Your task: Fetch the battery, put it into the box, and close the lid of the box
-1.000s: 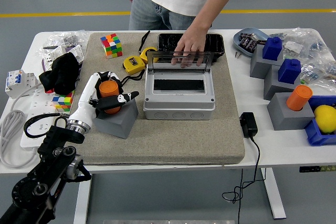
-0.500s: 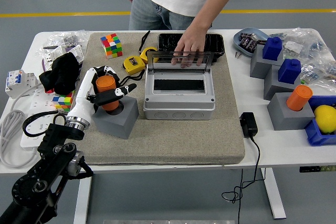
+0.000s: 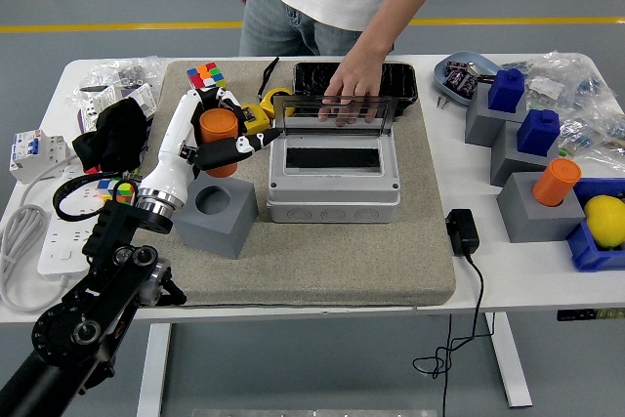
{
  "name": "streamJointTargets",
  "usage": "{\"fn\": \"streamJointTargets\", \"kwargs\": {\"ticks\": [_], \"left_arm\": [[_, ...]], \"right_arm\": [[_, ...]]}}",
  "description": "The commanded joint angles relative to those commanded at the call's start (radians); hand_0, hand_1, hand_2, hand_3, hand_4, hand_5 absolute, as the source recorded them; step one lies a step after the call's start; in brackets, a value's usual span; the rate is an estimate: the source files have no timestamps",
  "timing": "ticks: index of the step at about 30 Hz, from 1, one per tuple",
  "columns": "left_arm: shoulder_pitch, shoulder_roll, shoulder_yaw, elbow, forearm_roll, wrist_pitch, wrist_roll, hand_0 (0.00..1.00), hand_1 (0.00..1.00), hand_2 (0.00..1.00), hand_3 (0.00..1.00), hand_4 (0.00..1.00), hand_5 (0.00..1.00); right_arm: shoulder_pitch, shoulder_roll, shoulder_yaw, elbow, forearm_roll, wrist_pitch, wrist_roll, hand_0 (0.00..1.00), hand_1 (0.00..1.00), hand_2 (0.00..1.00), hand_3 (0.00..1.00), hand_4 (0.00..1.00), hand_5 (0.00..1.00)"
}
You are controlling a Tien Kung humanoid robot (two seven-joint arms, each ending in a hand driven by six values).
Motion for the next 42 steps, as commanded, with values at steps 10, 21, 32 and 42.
{"fn": "streamJointTargets", "kwargs": {"ticks": [10,21,32,42], "left_arm": [[-0.115,0.025,0.187,-0.020,0.340,0.128,0.035,0.017,0.002,0.011,0.002,0.995,0.527],[-0.241,-0.004,0.407,0.073,0.383,0.146,0.039,0.016,0.002,0.013,0.002,0.929,0.541],[-0.337,-0.004,0.492,0.264,0.303,0.168,0.001,0.012,0.002,0.014,0.002,0.909,0.542],[-0.384,-0.004,0.537,0.369,0.247,0.191,-0.024,0.009,0.002,0.010,0.002,0.893,0.531]], "right_arm": [[0.002,-0.003,0.001,0.000,0.000,0.001,-0.001,0.898,0.859,0.805,0.803,0.998,0.998],[0.009,-0.006,-0.006,0.000,0.004,0.000,0.001,0.898,0.859,0.805,0.803,0.998,0.998],[0.016,-0.009,-0.016,0.000,0.003,-0.002,-0.001,0.898,0.860,0.806,0.804,0.998,0.998],[0.021,-0.011,-0.040,0.000,0.009,-0.003,-0.002,0.898,0.860,0.805,0.804,0.998,0.998]]}}
